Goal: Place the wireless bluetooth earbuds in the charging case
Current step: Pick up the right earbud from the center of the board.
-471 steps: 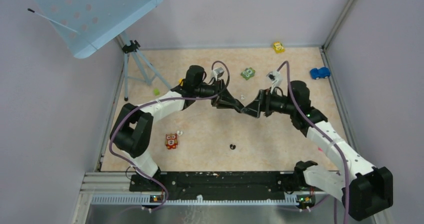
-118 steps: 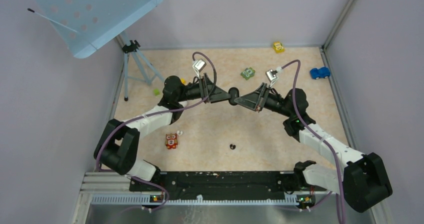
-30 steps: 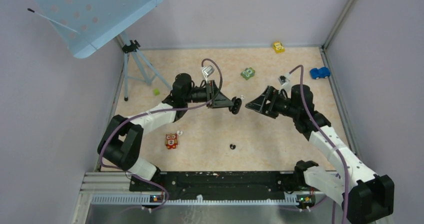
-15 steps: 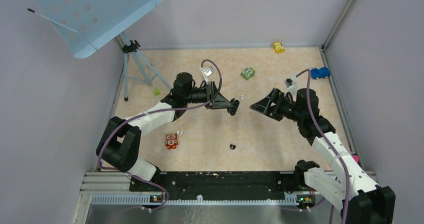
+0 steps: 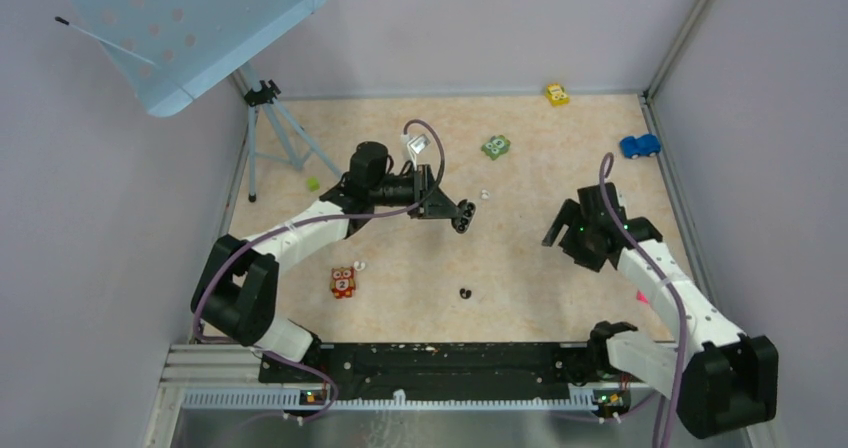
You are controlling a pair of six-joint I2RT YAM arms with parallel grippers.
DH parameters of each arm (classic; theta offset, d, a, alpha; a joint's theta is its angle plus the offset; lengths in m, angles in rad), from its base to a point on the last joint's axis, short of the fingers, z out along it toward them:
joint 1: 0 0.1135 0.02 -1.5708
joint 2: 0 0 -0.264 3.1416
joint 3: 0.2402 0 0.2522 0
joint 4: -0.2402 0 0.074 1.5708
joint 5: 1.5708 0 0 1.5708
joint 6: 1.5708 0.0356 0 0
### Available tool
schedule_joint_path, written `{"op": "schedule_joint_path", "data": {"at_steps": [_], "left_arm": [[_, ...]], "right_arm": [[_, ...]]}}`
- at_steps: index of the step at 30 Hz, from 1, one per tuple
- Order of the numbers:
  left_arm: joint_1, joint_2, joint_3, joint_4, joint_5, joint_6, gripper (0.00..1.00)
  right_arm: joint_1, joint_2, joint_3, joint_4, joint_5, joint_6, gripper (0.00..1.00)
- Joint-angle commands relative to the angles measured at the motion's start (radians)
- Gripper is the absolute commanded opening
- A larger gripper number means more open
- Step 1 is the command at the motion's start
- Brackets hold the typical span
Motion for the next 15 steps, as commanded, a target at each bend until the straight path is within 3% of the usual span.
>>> {"op": "schedule_joint_path", "data": {"at_steps": [1,4,8,11,15], "left_arm": [[0.006,-0.041,0.031,-0.007,-0.023,0.072,0.00],[0.026,-0.034,0.004,0.028,-0.002,0.066,0.00],[0.063,-0.046,-0.022,0.020,0.012,0.085,0.00],[0.120,-0.037,-0.023,-0.044,0.015,0.152,0.00],[0.200,-0.009,-0.009,-0.100,0.056,0.184,0.00]], "right_arm": [[-0.005,0.117,0.049,0.064,-0.089,-0.080,0.74],[0.074,0.165,0.046,0.124,-0.158,-0.159,0.71],[0.216,0.197,0.031,0.175,-0.163,-0.113,0.68],[0.331,0.208,0.016,0.186,-0.045,-0.030,0.67],[0.283,0.141,-0.019,0.161,0.075,-0.012,0.60]]}}
